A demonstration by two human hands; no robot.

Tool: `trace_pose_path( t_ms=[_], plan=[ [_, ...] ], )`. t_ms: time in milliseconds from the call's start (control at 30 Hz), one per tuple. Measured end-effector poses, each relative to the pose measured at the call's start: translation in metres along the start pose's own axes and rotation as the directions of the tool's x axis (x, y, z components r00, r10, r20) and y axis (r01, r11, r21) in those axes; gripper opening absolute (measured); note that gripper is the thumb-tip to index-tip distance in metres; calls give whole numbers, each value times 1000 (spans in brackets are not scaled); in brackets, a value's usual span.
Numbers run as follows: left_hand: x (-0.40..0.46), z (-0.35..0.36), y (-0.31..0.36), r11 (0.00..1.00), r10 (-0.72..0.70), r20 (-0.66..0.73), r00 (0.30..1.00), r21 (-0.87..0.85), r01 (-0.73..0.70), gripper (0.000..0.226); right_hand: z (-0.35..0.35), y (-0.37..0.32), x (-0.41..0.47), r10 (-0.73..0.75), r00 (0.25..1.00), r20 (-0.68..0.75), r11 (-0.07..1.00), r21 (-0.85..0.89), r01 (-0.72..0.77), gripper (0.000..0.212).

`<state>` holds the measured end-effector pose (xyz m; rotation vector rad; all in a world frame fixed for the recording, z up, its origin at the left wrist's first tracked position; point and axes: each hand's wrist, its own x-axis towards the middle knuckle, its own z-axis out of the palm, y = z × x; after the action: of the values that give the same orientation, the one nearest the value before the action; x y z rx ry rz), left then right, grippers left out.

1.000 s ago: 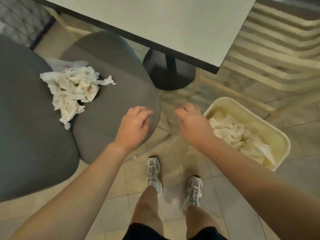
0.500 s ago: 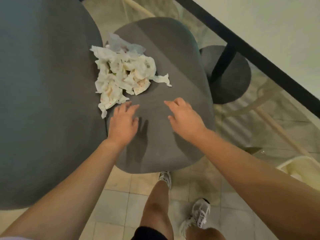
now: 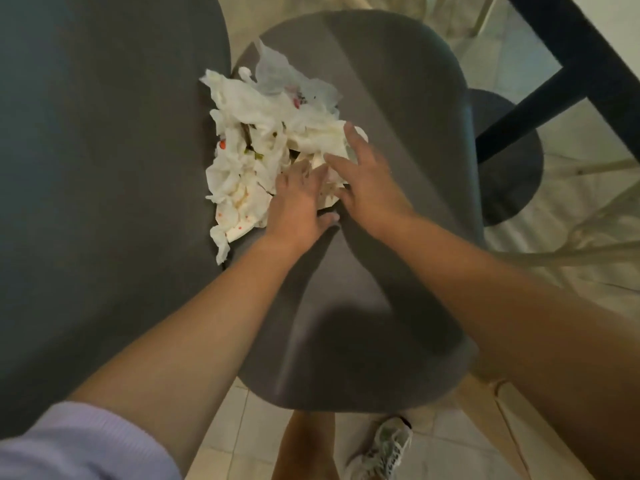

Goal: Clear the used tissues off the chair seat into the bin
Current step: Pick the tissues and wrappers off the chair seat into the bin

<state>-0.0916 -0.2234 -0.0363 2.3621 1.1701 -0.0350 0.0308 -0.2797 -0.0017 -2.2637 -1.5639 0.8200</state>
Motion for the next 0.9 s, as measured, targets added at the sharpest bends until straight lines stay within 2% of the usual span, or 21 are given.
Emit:
trace_pose_path(
  t_ms=[100, 200, 300, 400, 533, 600, 667, 800, 900],
  plan=[
    [18, 15, -1, 999, -15, 31, 999, -51, 17, 91, 5, 6, 13, 5, 999, 48, 999, 42, -7, 46],
    [34, 26, 1, 999, -4, 11, 1000, 41, 3, 100, 7, 11, 19, 3, 1000, 5, 1000, 29, -3, 41],
    [45, 27, 11, 993, -49, 17, 999, 106, 47, 92, 2, 14, 24, 37, 998, -43, 999, 25, -36, 28],
    [46, 23, 17, 986, -6, -47, 999, 165, 14, 78, -6, 17, 29, 37, 997, -74, 999, 5, -37, 24],
    [38, 21, 12, 978, 113, -49, 992, 182, -103, 59, -5, 23, 19, 82, 987, -139, 996, 47, -76, 25],
    [32, 19, 9, 967, 174, -44, 984, 197, -162, 55, -2, 27, 10, 104, 982, -156, 990, 114, -87, 38],
    [24, 17, 5, 969, 199, -63, 978, 160, -187, 51, 1, 34, 0, 140, 983, -115, 989, 55, -135, 48],
    [4, 13, -1, 987, 143, -83, 986, -65, -148, 56, 1, 42, -22, 160, 979, -126, 979, -104, -173, 22],
    [-14, 8, -3, 982, 173, -76, 982, -62, -178, 48, 1, 41, -37, 138, 983, -121, 980, -129, -153, 14]
  ],
)
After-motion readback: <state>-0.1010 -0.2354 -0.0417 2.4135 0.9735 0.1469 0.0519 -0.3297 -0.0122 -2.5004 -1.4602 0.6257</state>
